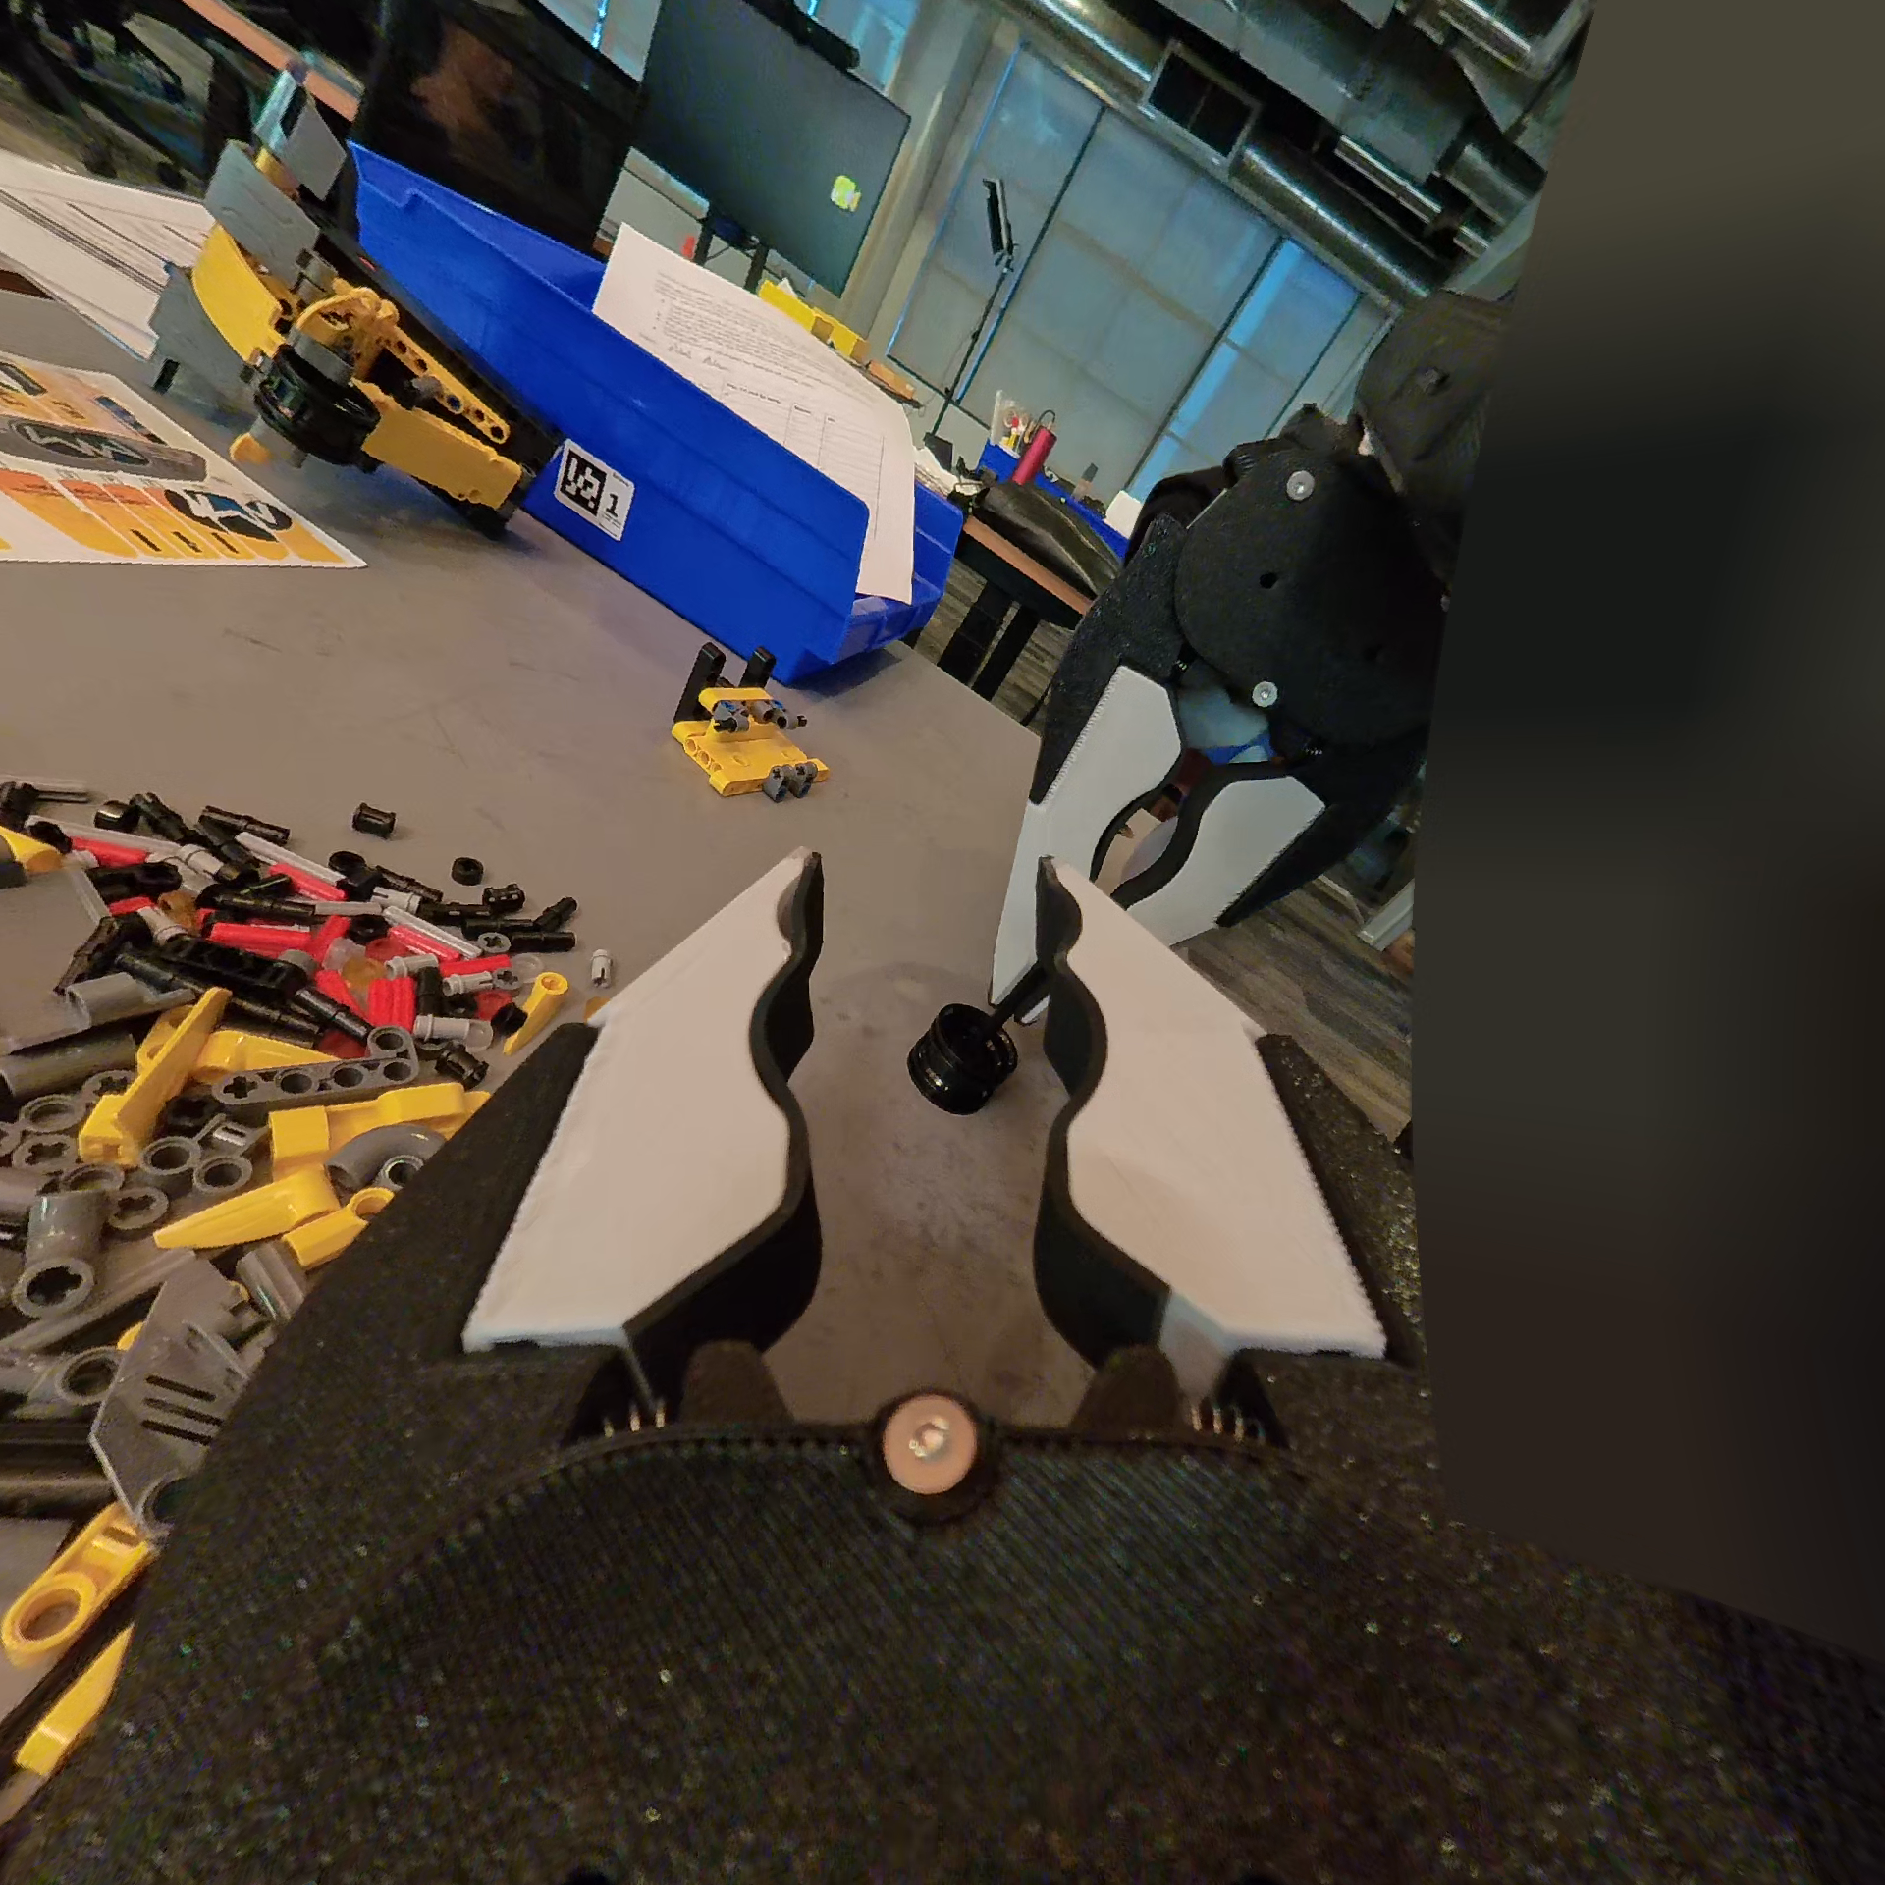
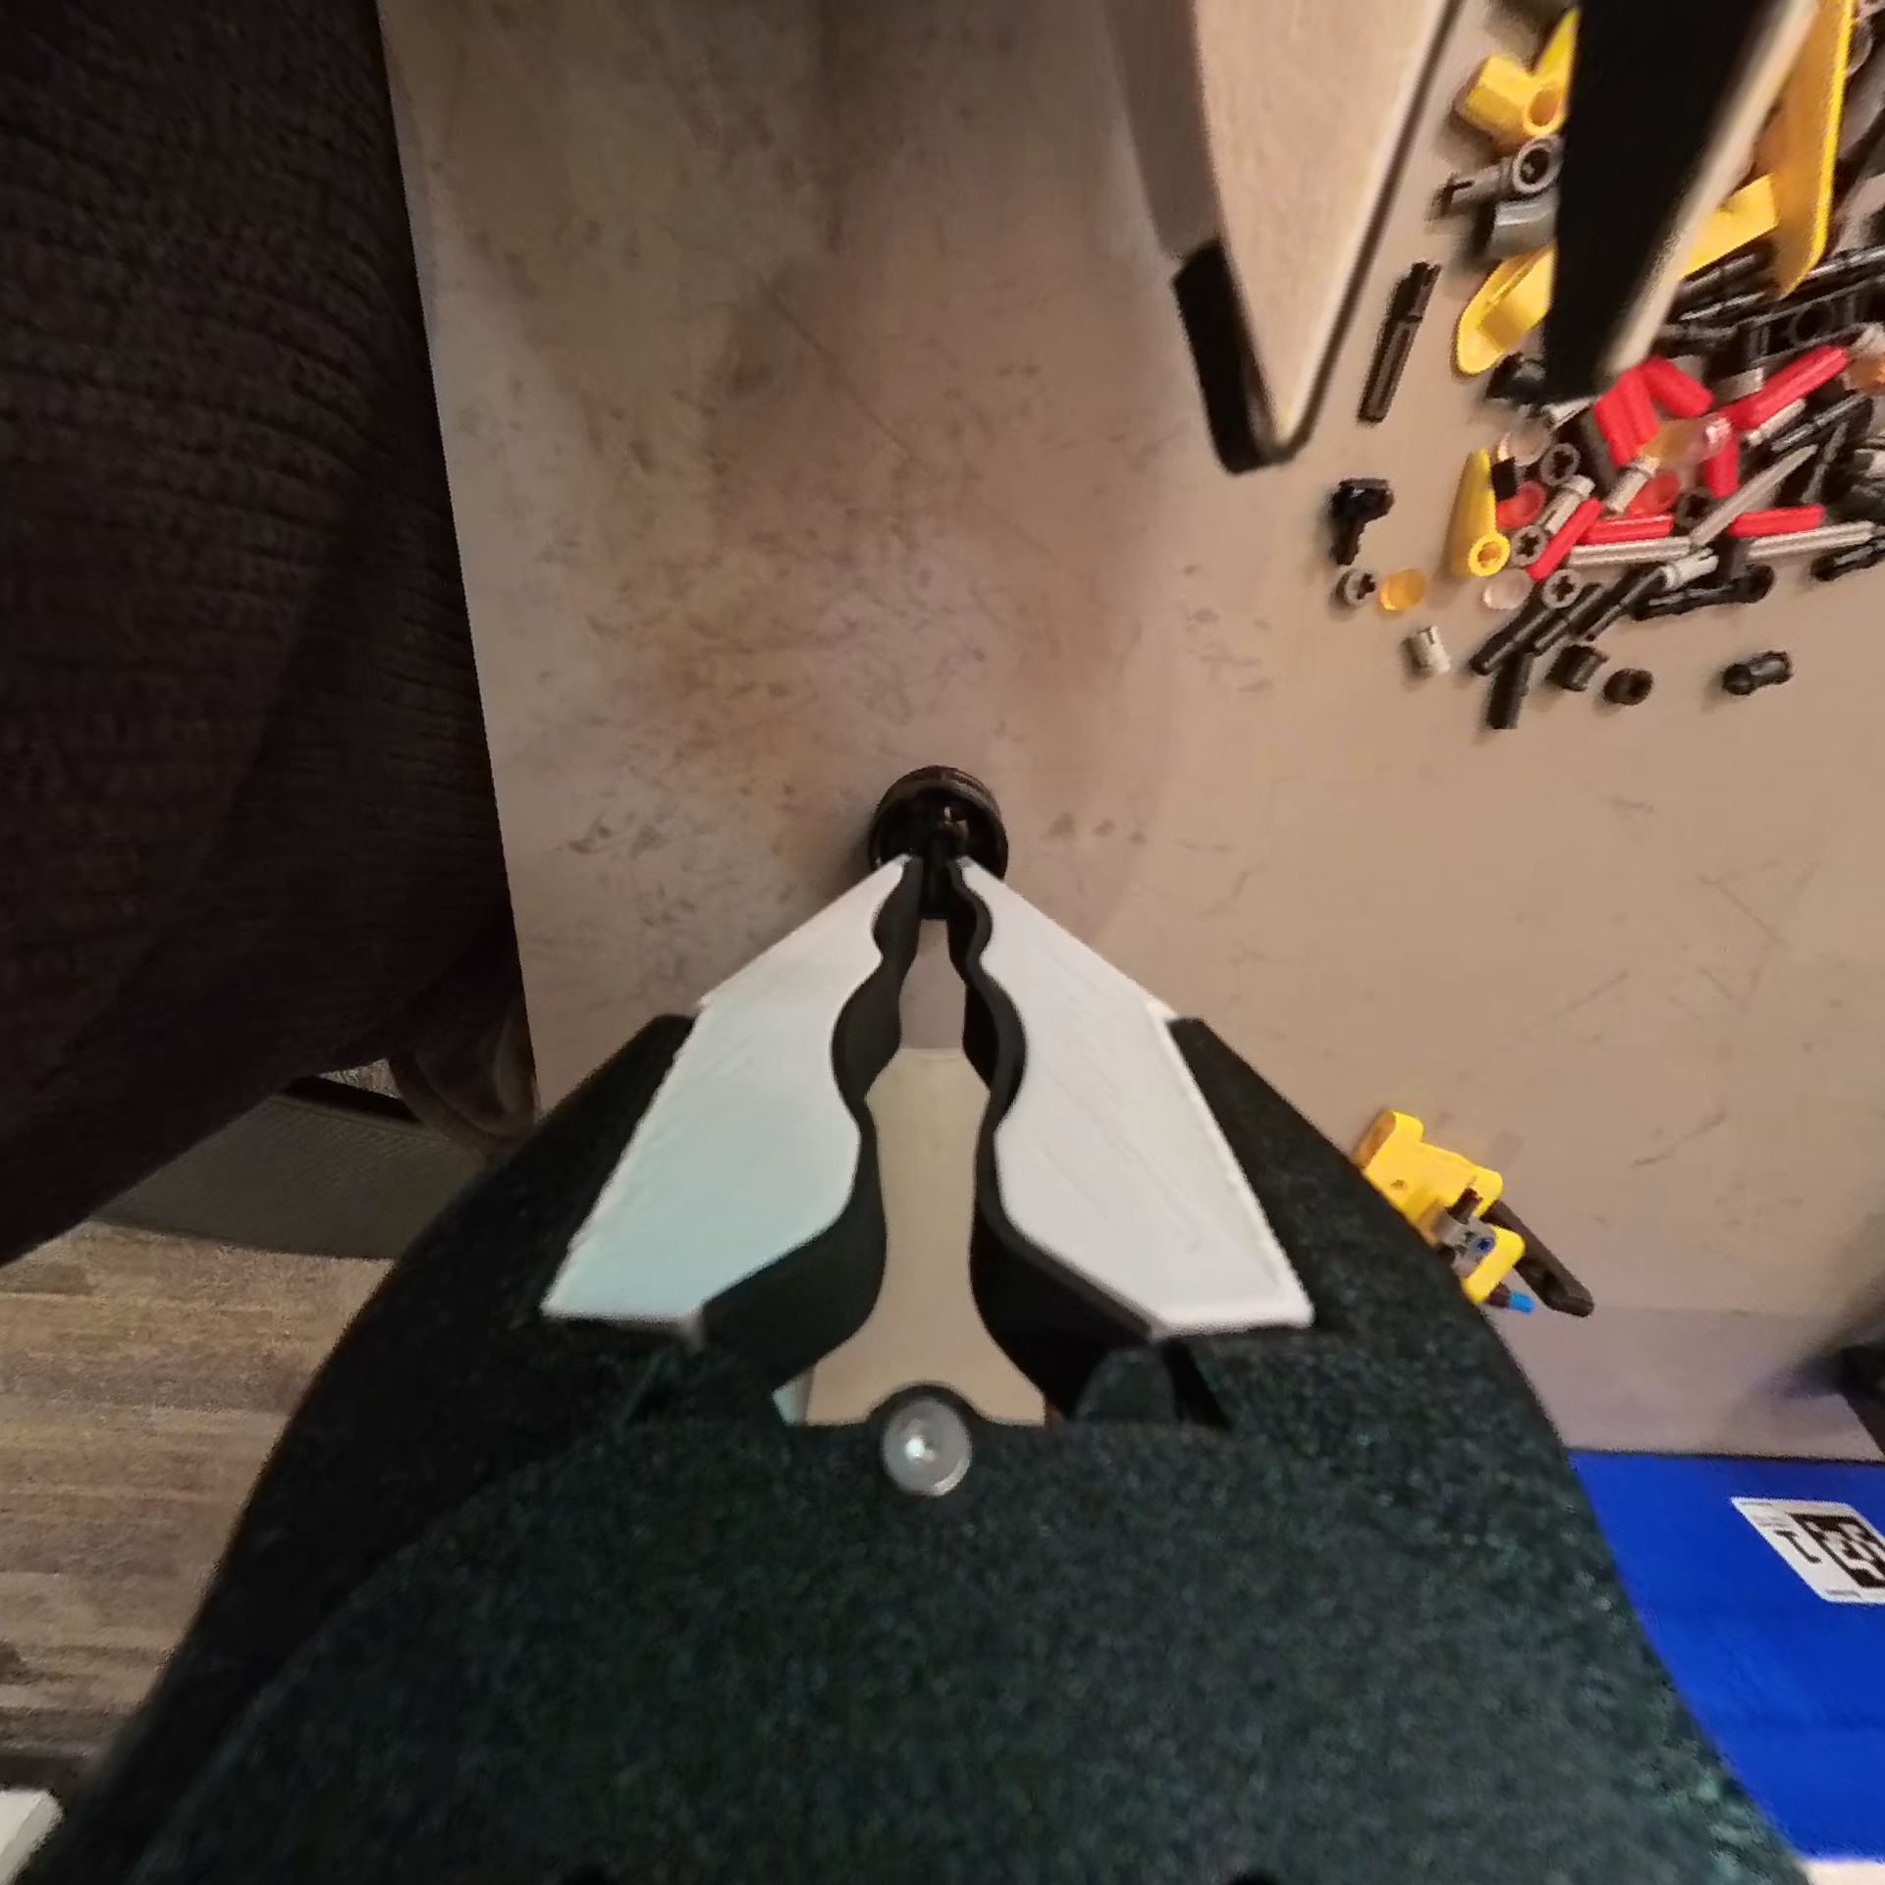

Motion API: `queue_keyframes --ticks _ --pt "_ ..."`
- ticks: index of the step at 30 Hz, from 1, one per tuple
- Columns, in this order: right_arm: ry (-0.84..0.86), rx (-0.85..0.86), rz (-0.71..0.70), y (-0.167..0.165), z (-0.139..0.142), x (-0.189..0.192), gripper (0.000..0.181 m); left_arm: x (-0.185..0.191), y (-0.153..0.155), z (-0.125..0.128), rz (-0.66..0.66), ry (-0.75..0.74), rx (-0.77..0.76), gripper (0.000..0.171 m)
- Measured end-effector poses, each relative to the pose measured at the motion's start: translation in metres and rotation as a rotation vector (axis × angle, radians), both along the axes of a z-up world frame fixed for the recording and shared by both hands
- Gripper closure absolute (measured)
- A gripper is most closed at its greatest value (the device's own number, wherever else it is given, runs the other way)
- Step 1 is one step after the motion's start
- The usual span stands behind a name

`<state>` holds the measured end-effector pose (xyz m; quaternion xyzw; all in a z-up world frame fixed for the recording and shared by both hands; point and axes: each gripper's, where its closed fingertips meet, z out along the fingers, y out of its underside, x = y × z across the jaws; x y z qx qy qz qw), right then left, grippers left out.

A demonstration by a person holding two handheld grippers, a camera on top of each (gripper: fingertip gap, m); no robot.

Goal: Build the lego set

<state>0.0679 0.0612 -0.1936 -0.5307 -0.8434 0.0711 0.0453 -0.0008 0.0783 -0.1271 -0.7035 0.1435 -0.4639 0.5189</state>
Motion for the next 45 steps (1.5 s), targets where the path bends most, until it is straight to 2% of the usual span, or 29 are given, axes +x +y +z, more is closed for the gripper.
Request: queue_keyframes --ticks 17,24,42,45 --pt "-0.008 0.003 -0.013 0.000 -0.001 0.000 0.177 0.000 0.000 0.000 0.000 -0.004 -0.002 0.134" --pt "-0.006 -0.022 -0.087 0.000 -0.003 0.001 0.178 0.000 0.000 0.000 0.000 -0.003 -0.002 0.134" --pt "0.038 -0.014 -0.103 0.000 -0.011 0.001 0.178 0.001 0.000 -0.001 -0.001 0.003 -0.003 0.134" --pt "0.053 0.020 -0.066 0.001 -0.010 0.001 0.177 0.001 -0.001 -0.001 -0.003 0.005 -0.002 0.133"
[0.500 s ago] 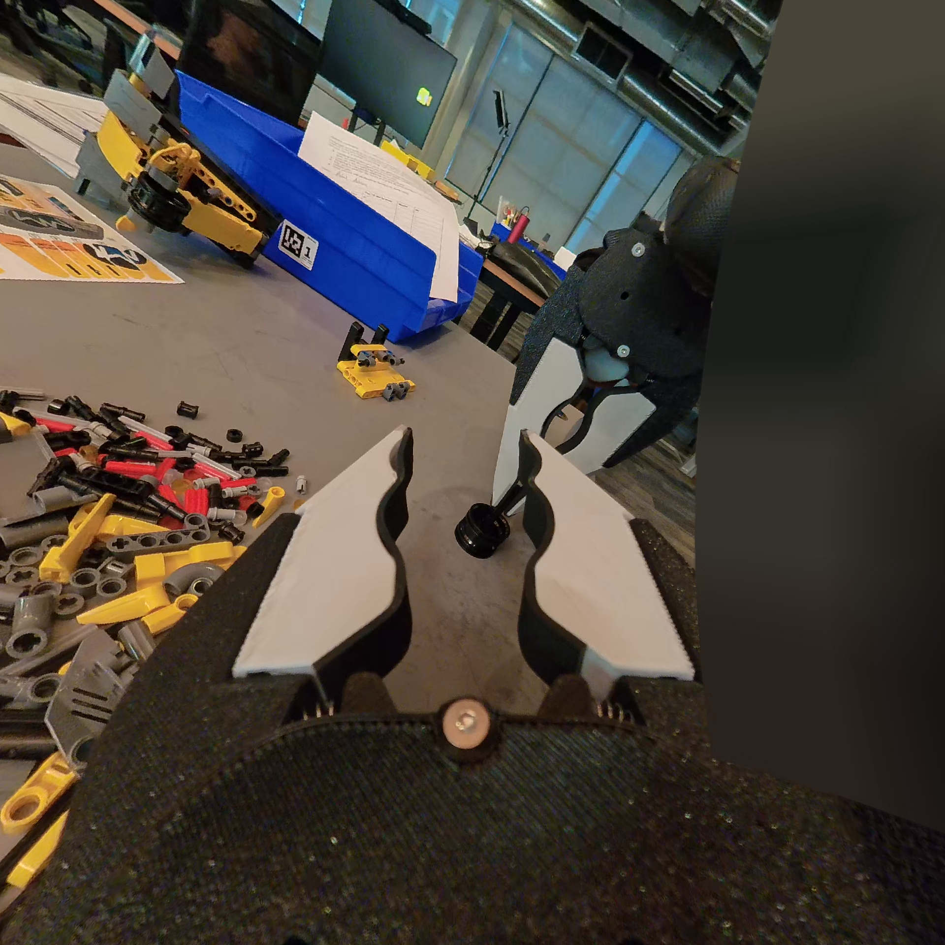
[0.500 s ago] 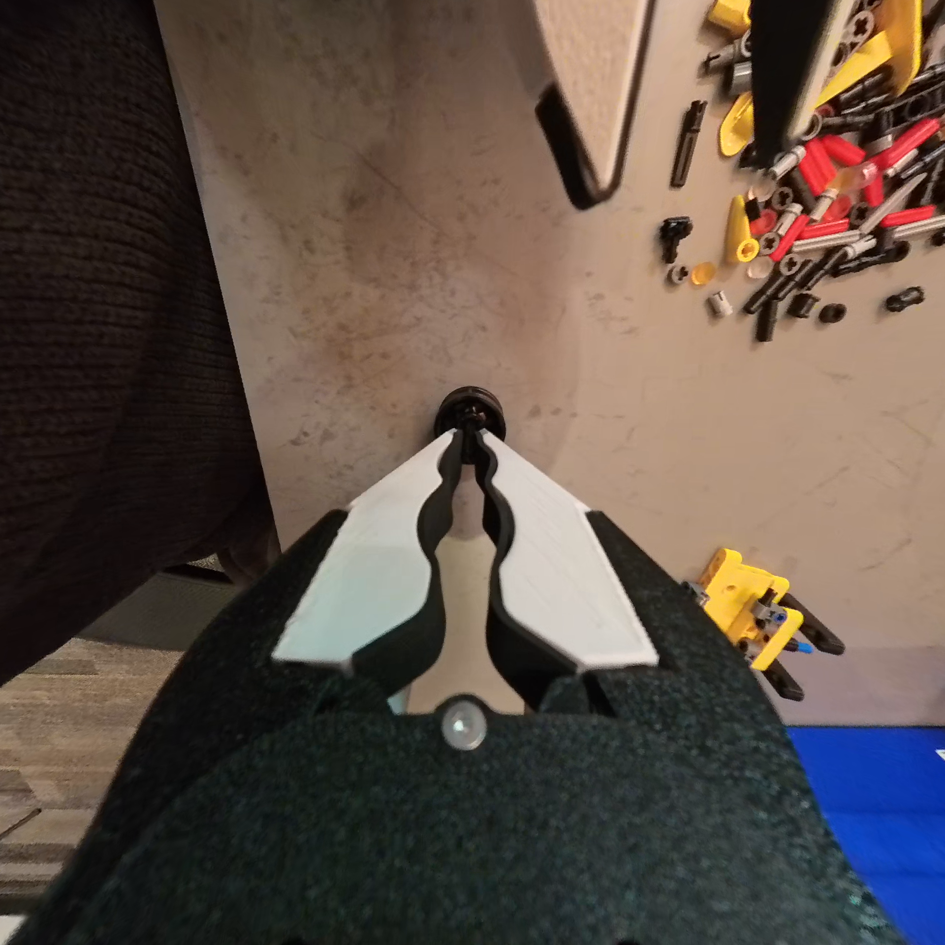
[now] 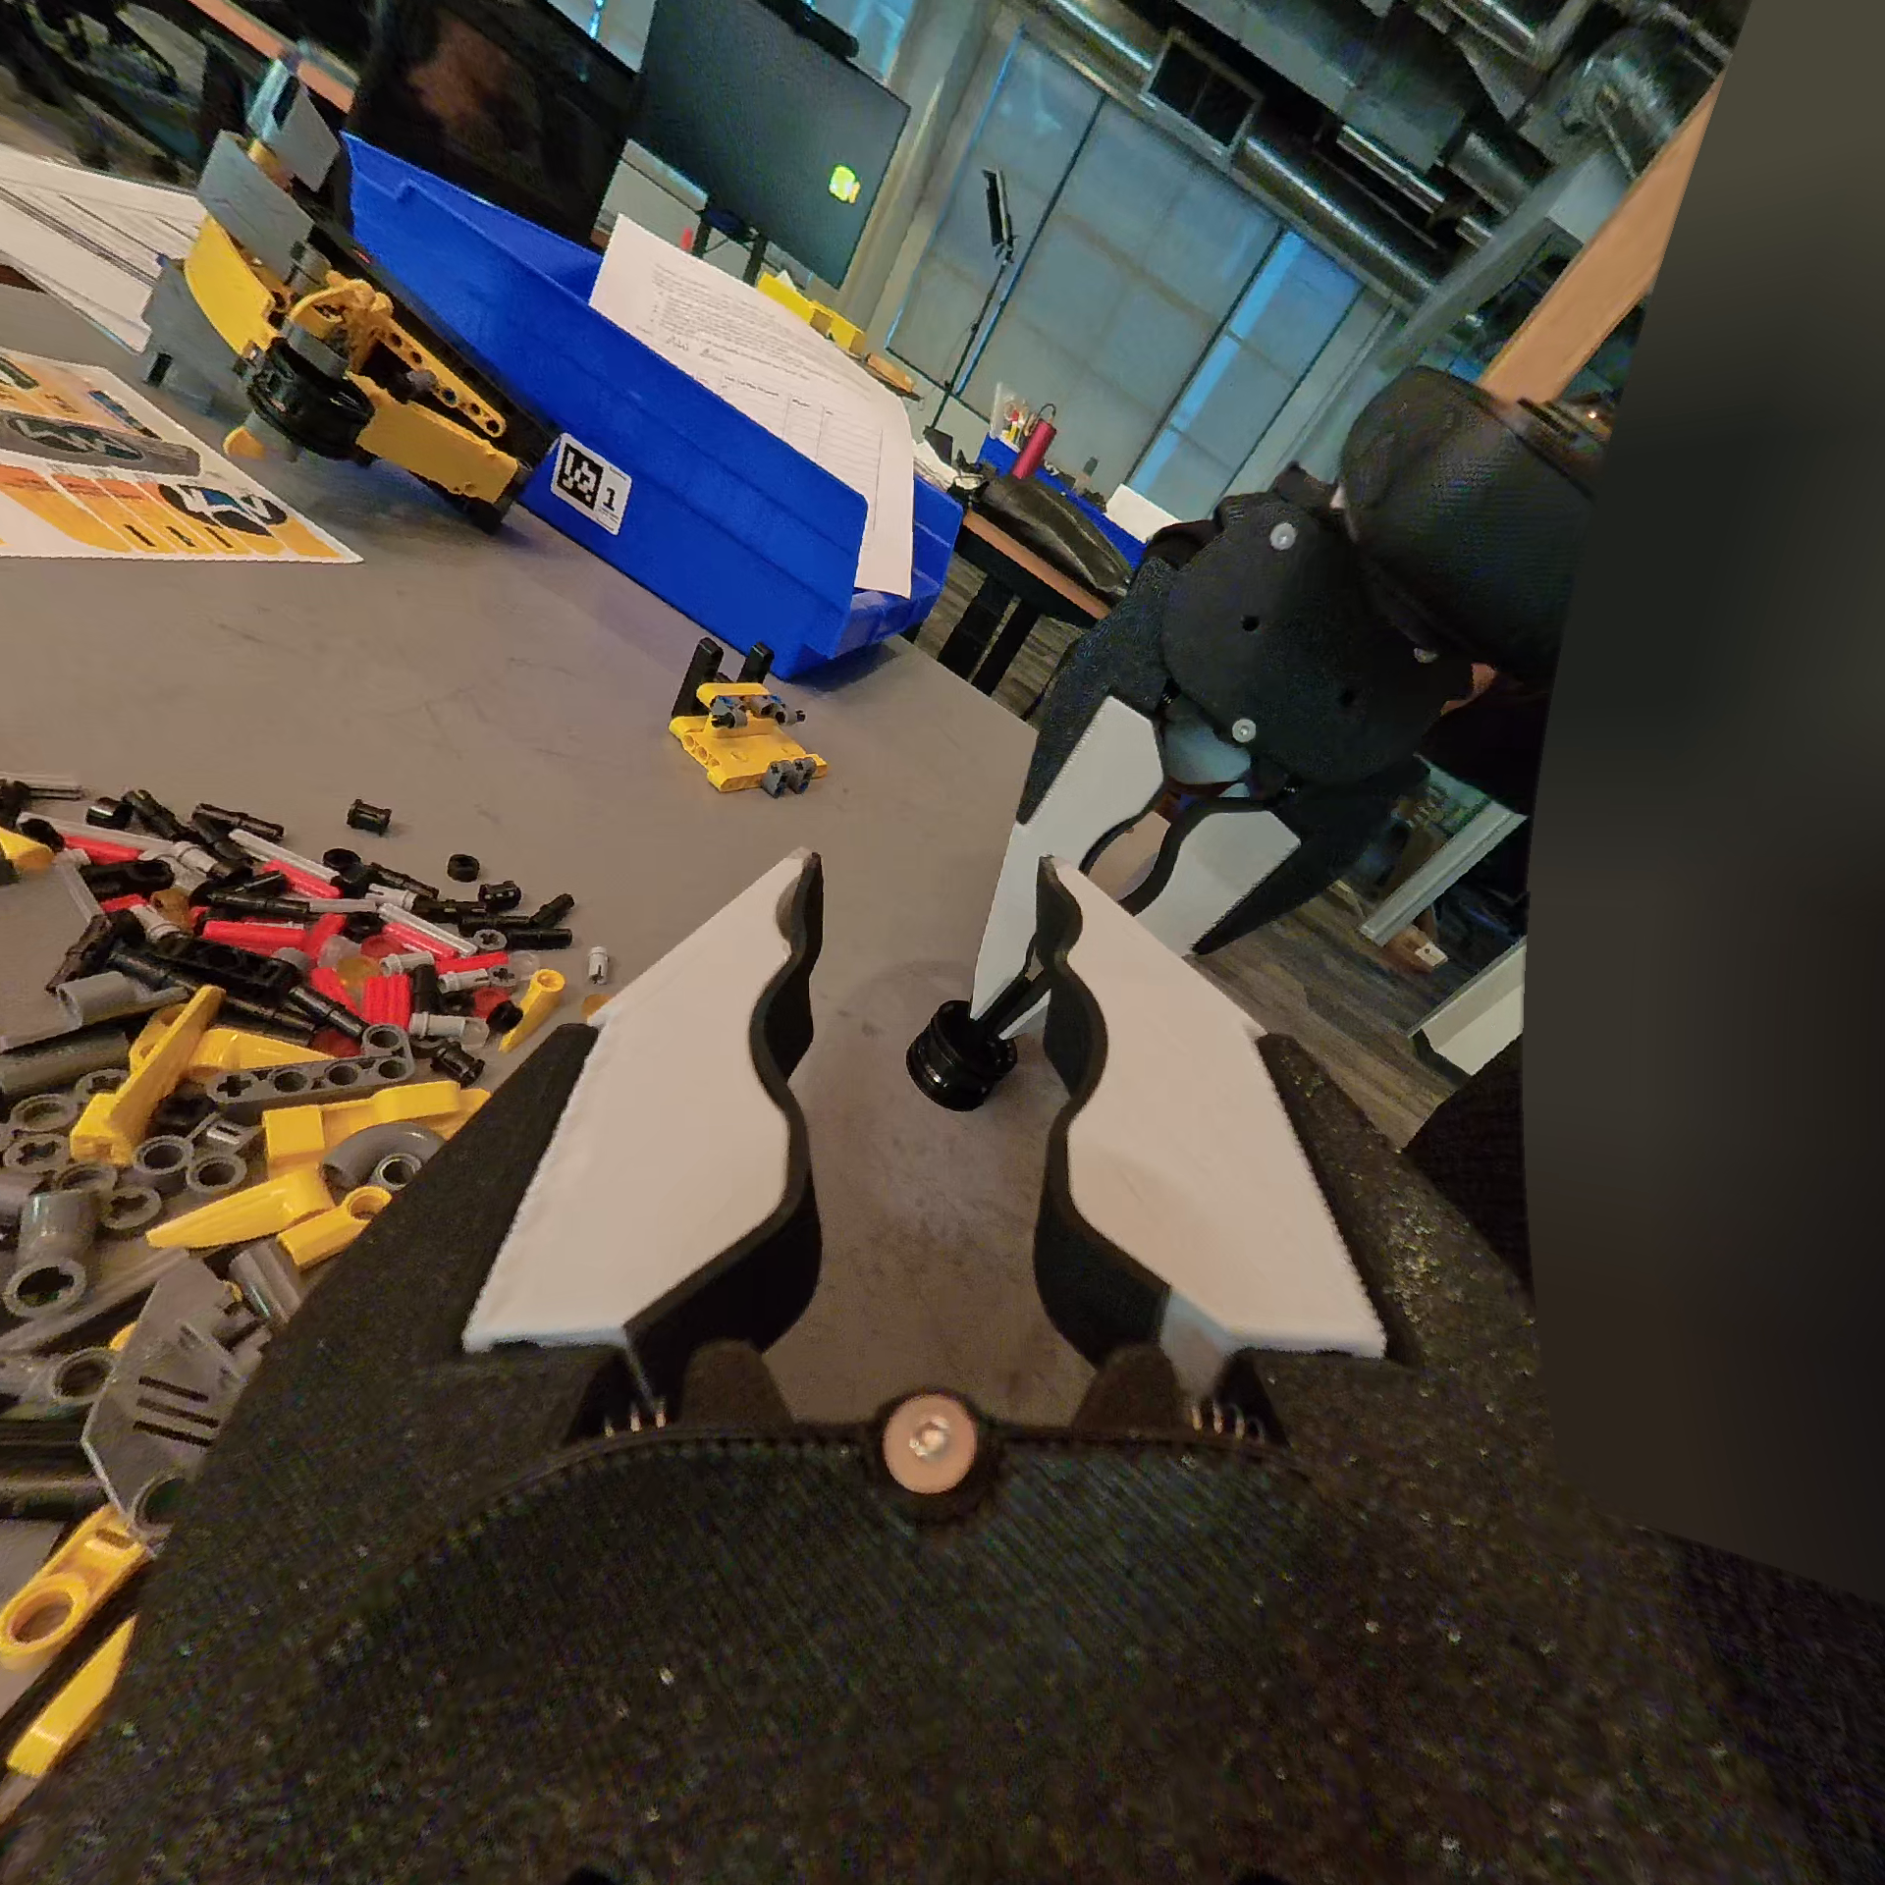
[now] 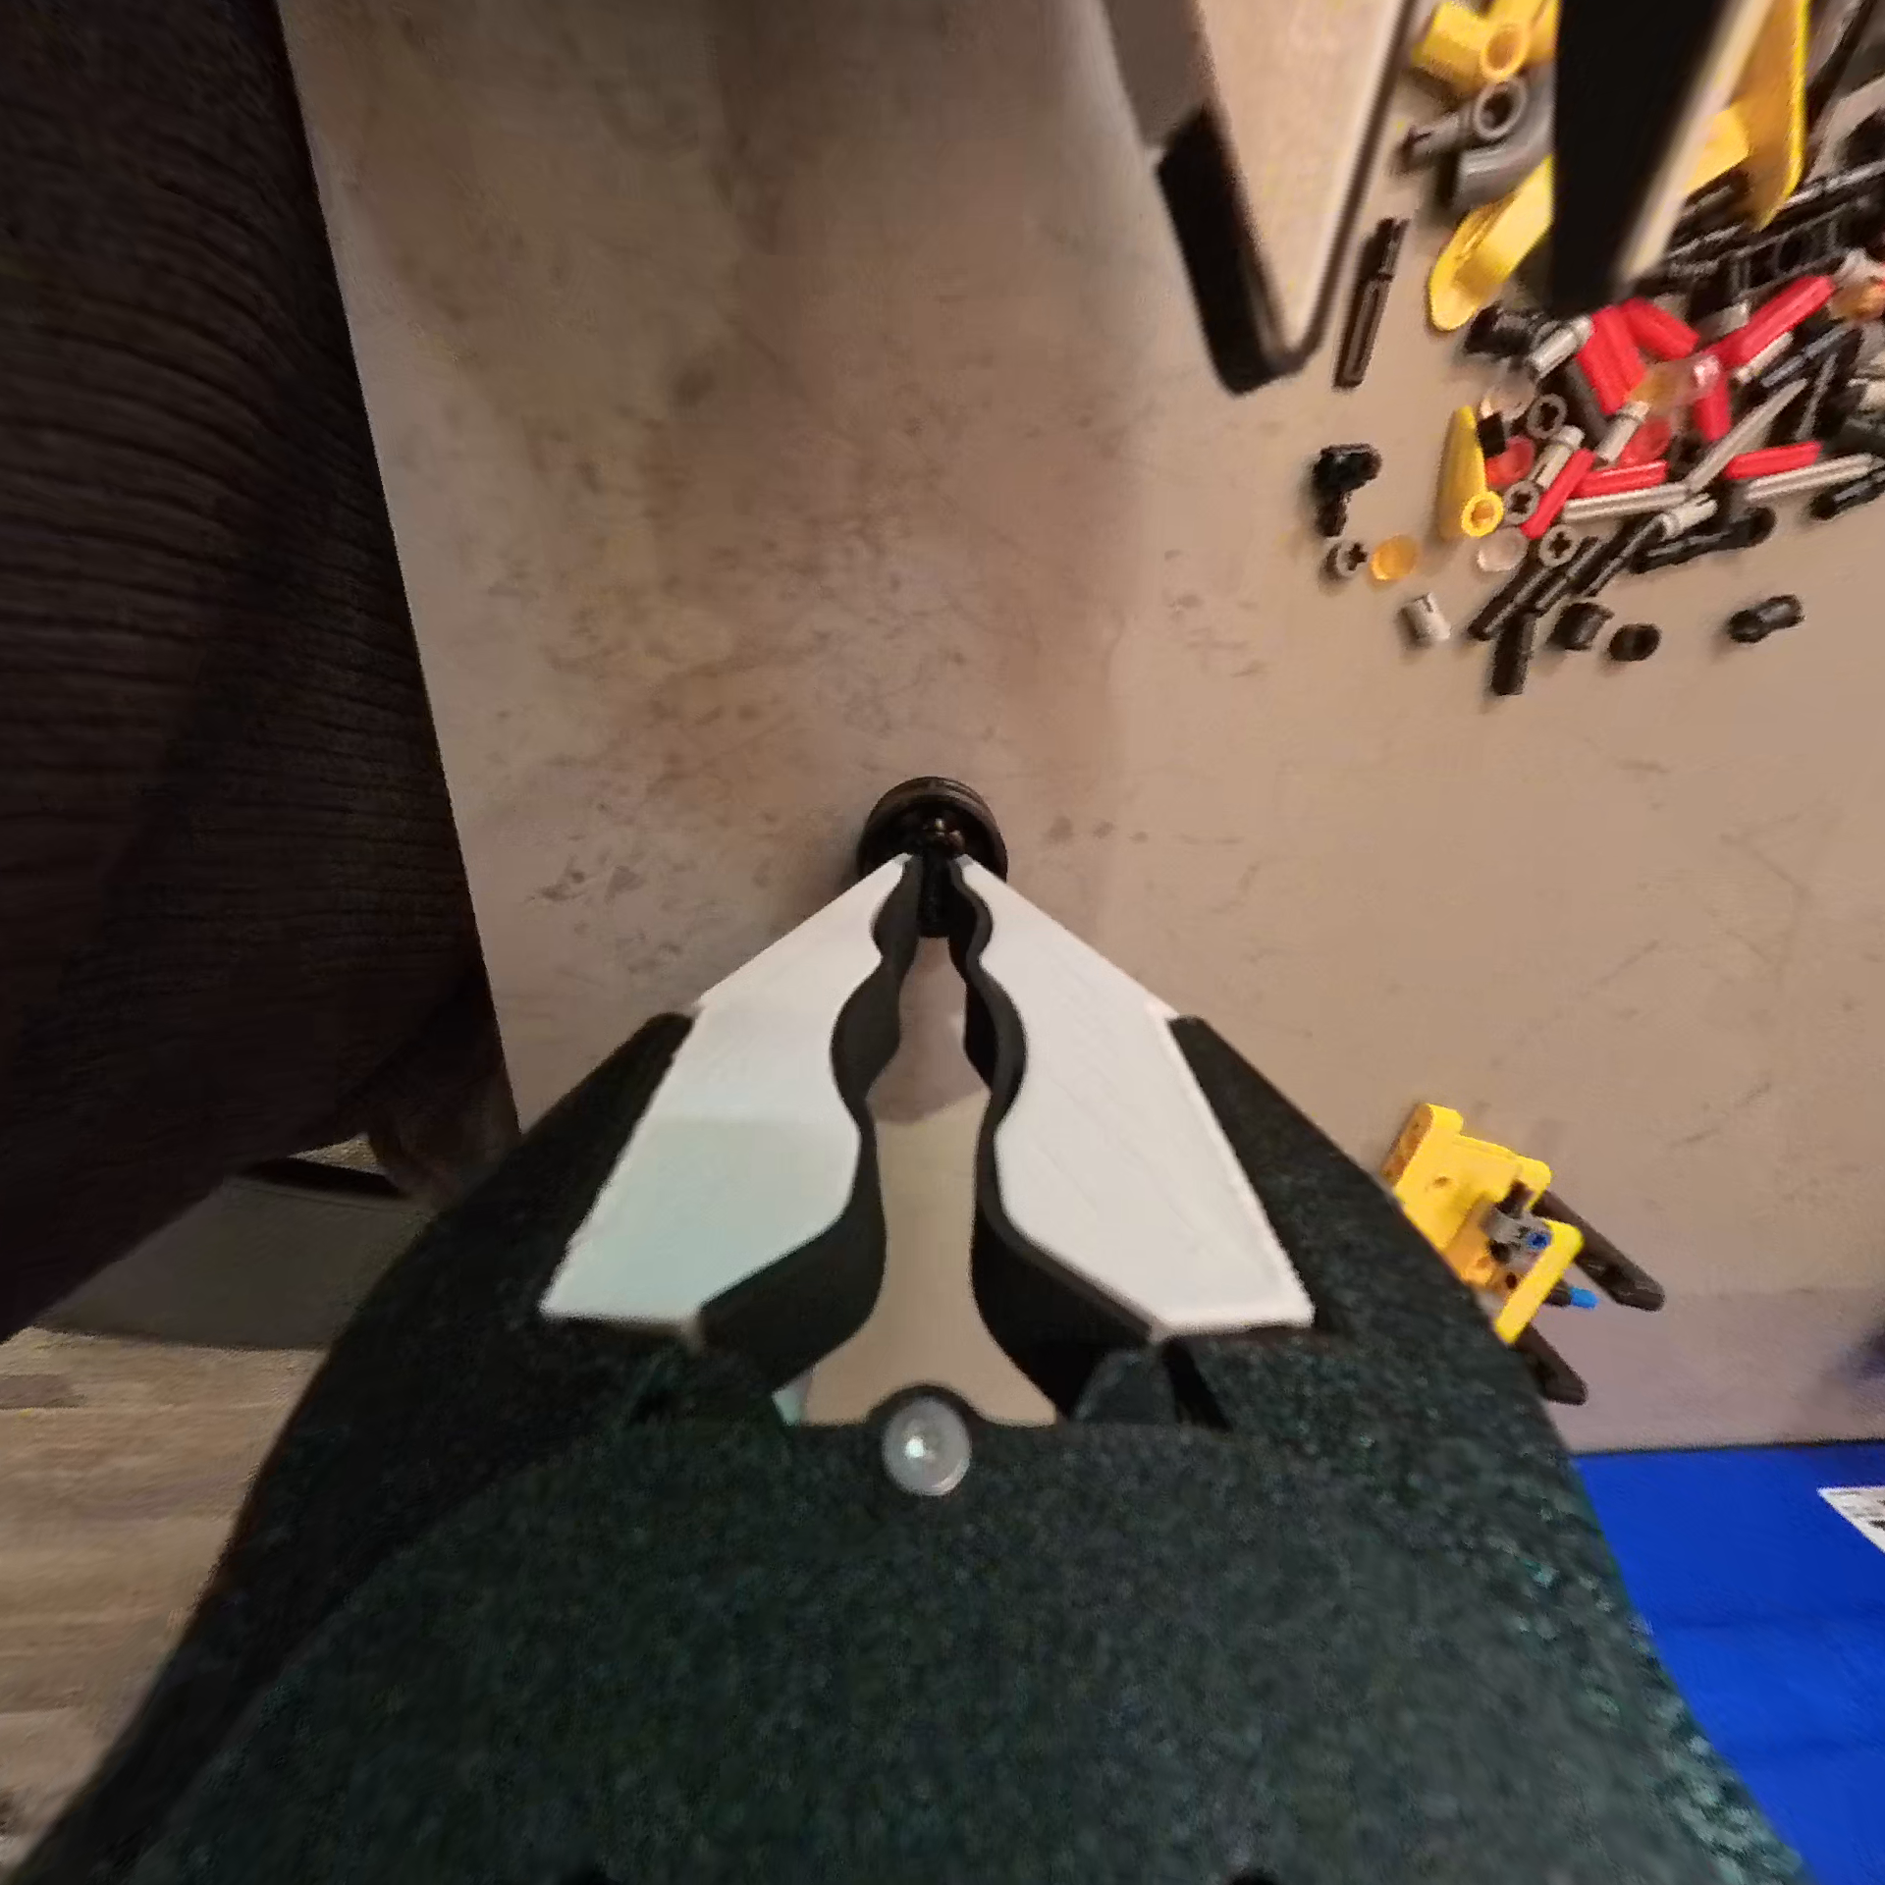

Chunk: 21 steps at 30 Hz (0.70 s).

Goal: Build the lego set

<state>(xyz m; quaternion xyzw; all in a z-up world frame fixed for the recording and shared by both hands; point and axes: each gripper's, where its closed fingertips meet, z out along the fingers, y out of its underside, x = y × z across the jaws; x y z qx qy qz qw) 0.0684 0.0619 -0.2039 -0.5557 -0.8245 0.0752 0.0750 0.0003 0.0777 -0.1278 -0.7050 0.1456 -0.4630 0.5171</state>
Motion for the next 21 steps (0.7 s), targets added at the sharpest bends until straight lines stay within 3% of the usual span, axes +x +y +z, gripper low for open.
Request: queue_keyframes --ticks 4,11,15,21 --pt "0.111 -0.020 -0.018 0.004 0.007 -0.005 0.177 -0.001 0.000 0.002 -0.001 -0.008 0.008 0.123" --pt "0.659 0.170 -0.045 0.050 0.063 -0.049 0.177 -0.005 0.005 0.001 0.016 -0.039 -0.019 0.107" --pt "0.927 0.117 -0.002 0.043 0.073 -0.078 0.177 -0.015 0.018 -0.004 0.091 -0.038 -0.063 0.121" --pt "1.091 0.069 0.014 0.045 0.074 -0.096 0.177 -0.027 0.033 -0.012 0.162 -0.042 -0.121 0.131"
